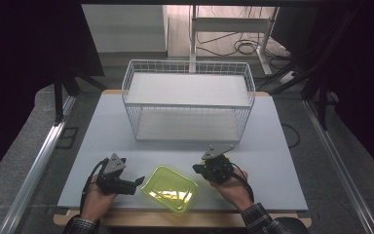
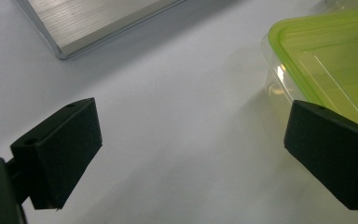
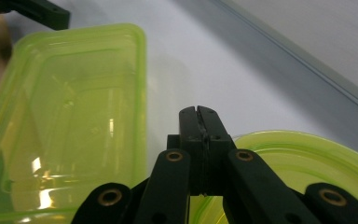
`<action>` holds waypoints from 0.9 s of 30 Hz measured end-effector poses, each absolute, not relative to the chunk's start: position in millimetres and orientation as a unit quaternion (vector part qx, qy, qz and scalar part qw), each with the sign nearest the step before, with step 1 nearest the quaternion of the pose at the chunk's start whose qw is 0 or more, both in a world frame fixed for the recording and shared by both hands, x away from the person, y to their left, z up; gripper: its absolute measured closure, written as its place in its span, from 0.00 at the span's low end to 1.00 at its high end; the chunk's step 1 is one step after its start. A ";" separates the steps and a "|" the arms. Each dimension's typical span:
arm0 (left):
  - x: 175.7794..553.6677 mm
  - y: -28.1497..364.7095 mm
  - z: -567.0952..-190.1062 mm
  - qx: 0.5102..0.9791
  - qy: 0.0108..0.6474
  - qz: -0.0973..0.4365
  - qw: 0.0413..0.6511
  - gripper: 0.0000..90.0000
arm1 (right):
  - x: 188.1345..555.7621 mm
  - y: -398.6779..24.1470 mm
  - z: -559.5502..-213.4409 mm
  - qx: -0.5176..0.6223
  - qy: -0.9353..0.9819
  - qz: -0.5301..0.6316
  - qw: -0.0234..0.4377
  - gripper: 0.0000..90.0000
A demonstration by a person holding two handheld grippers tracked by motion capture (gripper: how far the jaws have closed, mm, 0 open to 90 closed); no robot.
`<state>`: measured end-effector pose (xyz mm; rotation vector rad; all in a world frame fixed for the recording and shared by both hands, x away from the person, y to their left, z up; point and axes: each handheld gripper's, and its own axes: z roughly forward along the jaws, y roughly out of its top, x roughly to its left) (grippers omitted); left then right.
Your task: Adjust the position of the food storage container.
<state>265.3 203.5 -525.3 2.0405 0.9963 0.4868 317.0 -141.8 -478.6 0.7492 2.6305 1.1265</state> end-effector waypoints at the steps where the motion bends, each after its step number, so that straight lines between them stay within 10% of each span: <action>1: 265.3 203.4 -525.4 0.807 0.393 0.192 0.398 0.04 | 317.0 -141.8 -478.6 0.252 0.886 0.379 0.092 0.99; 27: 265.2 201.0 -525.3 0.807 0.398 0.182 0.396 0.05 | 319.1 -233.8 -475.5 0.362 0.848 0.362 0.139 0.99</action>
